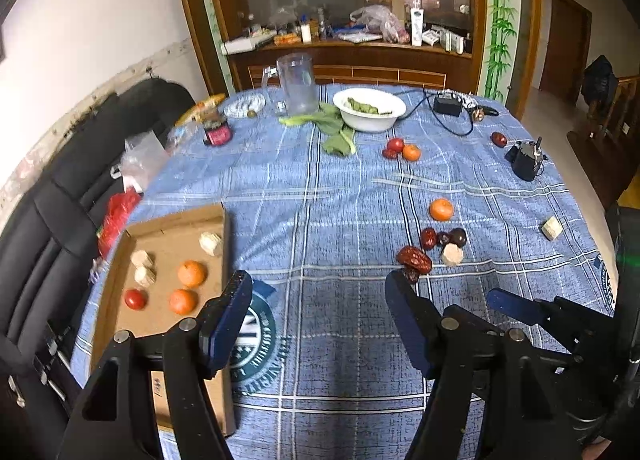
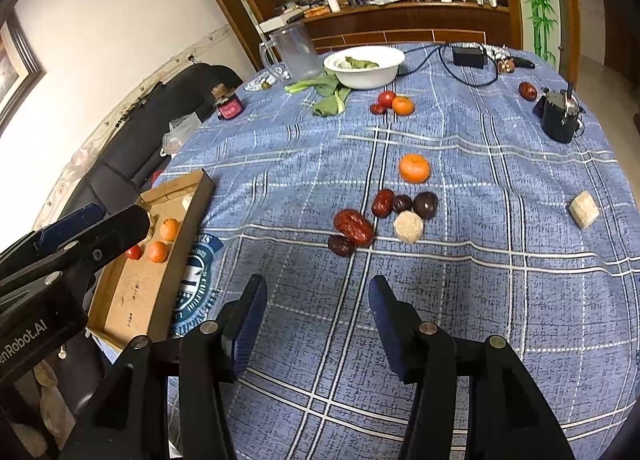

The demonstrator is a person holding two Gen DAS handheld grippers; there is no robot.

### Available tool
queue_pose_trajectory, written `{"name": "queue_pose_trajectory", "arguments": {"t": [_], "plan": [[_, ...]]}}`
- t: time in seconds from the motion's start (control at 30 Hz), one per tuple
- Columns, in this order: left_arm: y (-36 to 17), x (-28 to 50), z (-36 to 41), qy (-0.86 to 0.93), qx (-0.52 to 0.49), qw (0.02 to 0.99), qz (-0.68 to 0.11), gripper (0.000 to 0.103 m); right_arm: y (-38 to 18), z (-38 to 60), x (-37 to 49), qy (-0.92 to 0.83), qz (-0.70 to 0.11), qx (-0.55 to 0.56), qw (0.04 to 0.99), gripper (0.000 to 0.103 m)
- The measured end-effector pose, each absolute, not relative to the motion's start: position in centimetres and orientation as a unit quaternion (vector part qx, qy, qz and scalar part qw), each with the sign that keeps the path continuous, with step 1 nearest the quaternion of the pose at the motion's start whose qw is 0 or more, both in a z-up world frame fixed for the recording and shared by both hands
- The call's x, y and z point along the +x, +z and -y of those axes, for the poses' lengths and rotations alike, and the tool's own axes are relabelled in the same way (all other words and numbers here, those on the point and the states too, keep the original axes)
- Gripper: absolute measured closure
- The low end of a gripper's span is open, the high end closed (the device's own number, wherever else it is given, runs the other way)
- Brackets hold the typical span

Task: Organize fruits
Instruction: 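Withdraw both grippers from the box back over the tablecloth, then grasp a beige square block with the right gripper while the left gripper grasps a large red date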

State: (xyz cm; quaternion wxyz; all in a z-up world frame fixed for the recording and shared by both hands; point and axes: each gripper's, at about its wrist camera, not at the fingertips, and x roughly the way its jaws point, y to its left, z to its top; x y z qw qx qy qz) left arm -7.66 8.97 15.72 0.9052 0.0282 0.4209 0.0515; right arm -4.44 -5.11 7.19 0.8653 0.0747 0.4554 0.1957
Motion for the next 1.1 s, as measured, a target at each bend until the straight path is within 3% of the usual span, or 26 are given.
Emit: {"name": "queue_pose_trajectory", "arguments": {"t": [0.5,1.1], "plan": [[6.4,-3.0,-9.1,-0.015,-0.076,0.850,-0.522,0.035,2.9,14.1,-1.9,0.094,-0.493,0.124,0.856,0.046],[3.0,3.8,-4.2,-0.108,-0.036,0.842,-0.528,0.035,4.6,25.2,3.8,-0.036,-0.443,0.082,0.892,0.046]]}}
